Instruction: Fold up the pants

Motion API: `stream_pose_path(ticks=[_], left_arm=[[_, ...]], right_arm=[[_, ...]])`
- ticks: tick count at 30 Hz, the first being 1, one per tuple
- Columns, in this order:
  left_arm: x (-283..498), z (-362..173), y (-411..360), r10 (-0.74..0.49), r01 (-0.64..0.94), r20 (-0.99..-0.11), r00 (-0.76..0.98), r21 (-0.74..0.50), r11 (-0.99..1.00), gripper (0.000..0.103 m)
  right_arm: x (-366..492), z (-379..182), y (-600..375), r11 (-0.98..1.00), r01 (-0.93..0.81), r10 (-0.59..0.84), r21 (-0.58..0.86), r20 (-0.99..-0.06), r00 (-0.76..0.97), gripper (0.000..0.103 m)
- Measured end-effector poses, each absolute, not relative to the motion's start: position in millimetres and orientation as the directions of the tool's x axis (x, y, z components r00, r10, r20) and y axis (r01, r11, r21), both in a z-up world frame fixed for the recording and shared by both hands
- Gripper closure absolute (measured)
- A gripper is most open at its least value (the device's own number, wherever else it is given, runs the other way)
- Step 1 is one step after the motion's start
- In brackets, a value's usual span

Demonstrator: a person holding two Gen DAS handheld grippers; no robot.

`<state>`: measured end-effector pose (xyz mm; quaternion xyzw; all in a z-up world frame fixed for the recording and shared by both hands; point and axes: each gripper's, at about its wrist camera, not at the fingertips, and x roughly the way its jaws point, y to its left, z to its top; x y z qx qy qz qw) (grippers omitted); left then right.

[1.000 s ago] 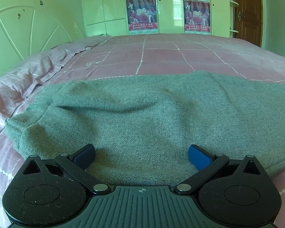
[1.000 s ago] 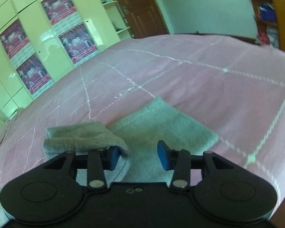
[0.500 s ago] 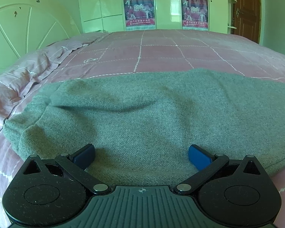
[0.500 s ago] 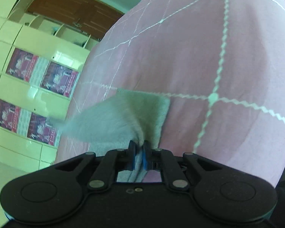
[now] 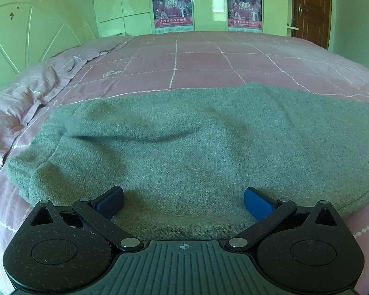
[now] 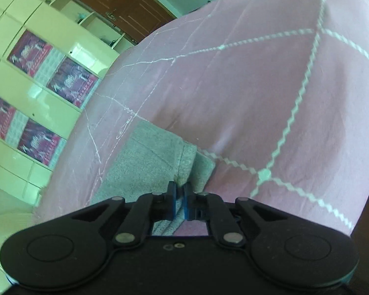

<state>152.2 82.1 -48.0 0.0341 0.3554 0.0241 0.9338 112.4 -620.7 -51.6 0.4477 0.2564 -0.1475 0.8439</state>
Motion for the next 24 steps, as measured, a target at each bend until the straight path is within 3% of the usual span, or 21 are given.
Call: stream_pose_path(ticks=[1,3,5,9,12,13,15,17,18,20,24], left_arm=[[152.7,-47.5,82.0,0.069,-0.019,-0.665,0.744,0.082,0.996,0.0],[151.0,-47.2,83.1,0.063,-0.016,-0.665,0.744,0.076,0.997,0.0],[148.2,-46.5,83.7,0.06,-0.019,-0.662,0.747,0.069,0.997,0.0],[144.0,-47.6,82.9,0.066,-0.026,-0.649,0.758,0.072,0.997,0.0],[143.0,-49.9,84.7,0.06,-0.022,-0.633,0.772,0.068,0.997,0.0],[142.3,-50.4,85.5,0.054,-0.017,-0.629,0.776,0.064,0.998,0.0],[142.3,-51.7,89.1,0.04,-0.004,-0.623,0.782,0.058,0.998,0.0],[142.4,-52.0,90.8,0.033,-0.003,-0.621,0.783,0.05,0.999,0.0],[142.5,-52.4,90.3,0.036,-0.005,-0.62,0.784,0.051,0.999,0.0],[142.2,-53.9,88.8,0.044,-0.006,-0.617,0.786,0.063,0.998,0.0],[139.3,-57.2,86.6,0.057,-0.02,-0.598,0.799,0.069,0.997,0.0]], right_arm=[[109.7,-48.9,-619.0,0.559,0.469,-0.021,0.684,-0.553,0.833,0.103],[96.1,-42.2,-618.4,0.541,0.458,-0.04,0.705,-0.522,0.852,0.088],[85.6,-39.2,-621.2,0.522,0.445,-0.045,0.728,-0.497,0.866,0.083],[89.1,-47.9,-628.1,0.481,0.451,0.018,0.752,-0.522,0.852,0.073],[102.5,-56.2,-627.9,0.482,0.474,0.032,0.737,-0.555,0.831,0.055],[107.8,-59.5,-627.8,0.477,0.467,0.043,0.745,-0.551,0.833,0.054],[118.2,-59.9,-626.1,0.494,0.458,0.042,0.739,-0.546,0.837,0.056],[127.9,-61.3,-624.2,0.508,0.482,0.029,0.714,-0.573,0.819,0.076],[131.7,-61.6,-623.8,0.506,0.497,0.024,0.705,-0.588,0.809,0.1],[133.8,-47.4,-620.5,0.541,0.455,0.021,0.707,-0.552,0.834,0.101],[121.9,12.4,-611.7,0.636,0.235,0.047,0.735,-0.341,0.939,0.102]])
